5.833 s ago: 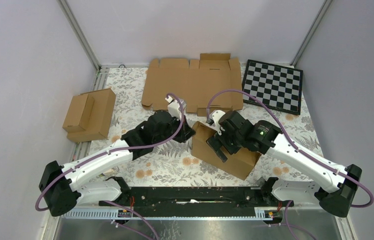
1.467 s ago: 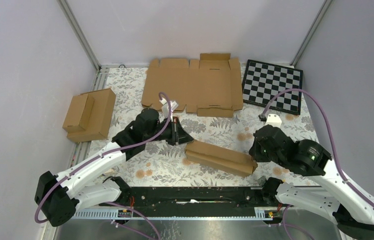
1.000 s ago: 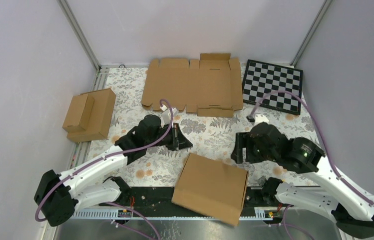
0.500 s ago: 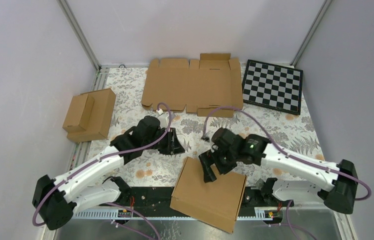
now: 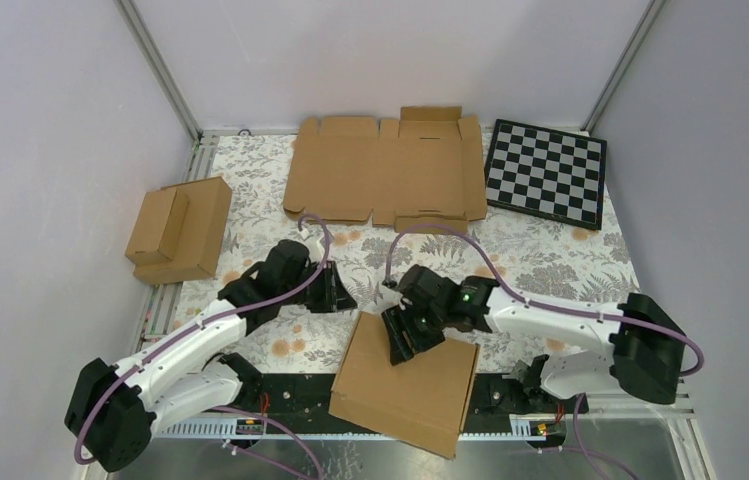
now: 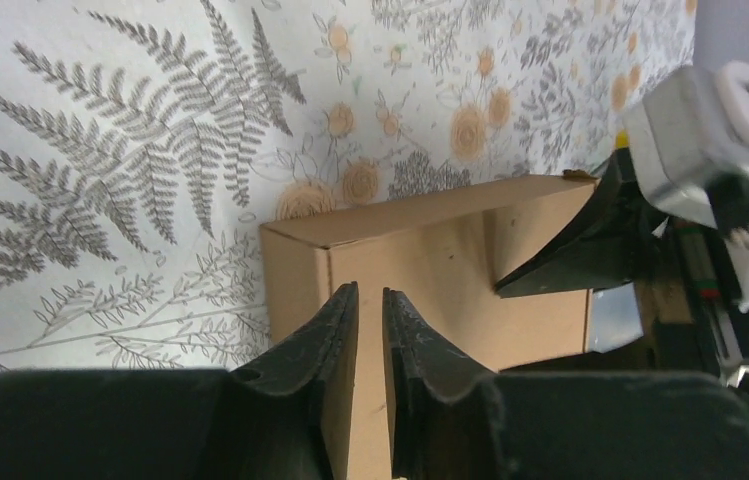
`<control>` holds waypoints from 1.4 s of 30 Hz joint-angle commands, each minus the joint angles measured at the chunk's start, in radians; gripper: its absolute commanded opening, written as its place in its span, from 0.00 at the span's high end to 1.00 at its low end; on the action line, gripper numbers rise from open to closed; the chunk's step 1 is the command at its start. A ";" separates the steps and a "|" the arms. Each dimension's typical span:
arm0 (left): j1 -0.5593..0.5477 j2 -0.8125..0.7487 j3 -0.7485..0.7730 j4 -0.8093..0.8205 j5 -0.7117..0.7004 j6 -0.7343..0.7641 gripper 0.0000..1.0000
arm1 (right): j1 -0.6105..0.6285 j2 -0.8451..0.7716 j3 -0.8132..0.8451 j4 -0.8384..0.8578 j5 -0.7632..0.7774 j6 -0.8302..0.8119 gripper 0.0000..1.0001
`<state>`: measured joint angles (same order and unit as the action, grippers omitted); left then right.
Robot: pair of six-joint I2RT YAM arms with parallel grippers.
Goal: Fold the paper box
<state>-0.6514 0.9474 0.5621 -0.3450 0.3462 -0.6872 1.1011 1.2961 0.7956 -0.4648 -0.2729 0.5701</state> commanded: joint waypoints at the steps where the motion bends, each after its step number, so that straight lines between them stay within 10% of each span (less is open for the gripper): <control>1: 0.050 0.003 -0.006 0.111 0.024 -0.015 0.81 | -0.159 0.125 0.015 0.051 0.112 -0.075 0.40; 9: 0.104 -0.020 -0.015 0.124 0.005 -0.026 0.81 | -0.499 0.201 0.108 0.072 0.150 -0.191 0.38; 21: -0.085 -0.018 -0.076 0.107 -0.031 -0.067 1.00 | -0.550 0.173 0.317 0.047 0.186 -0.235 0.09; 31: -0.388 0.024 -0.169 0.241 -0.260 -0.251 1.00 | -0.553 0.493 0.542 0.023 0.190 -0.227 0.77; 42: -0.392 0.243 -0.244 0.551 -0.283 -0.164 1.00 | -0.553 0.606 0.522 0.011 0.109 -0.282 0.78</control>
<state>-1.0409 1.1408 0.2932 0.0620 0.0982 -0.8921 0.5514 1.8923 1.3098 -0.4362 -0.1013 0.3241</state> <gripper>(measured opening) 0.009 0.210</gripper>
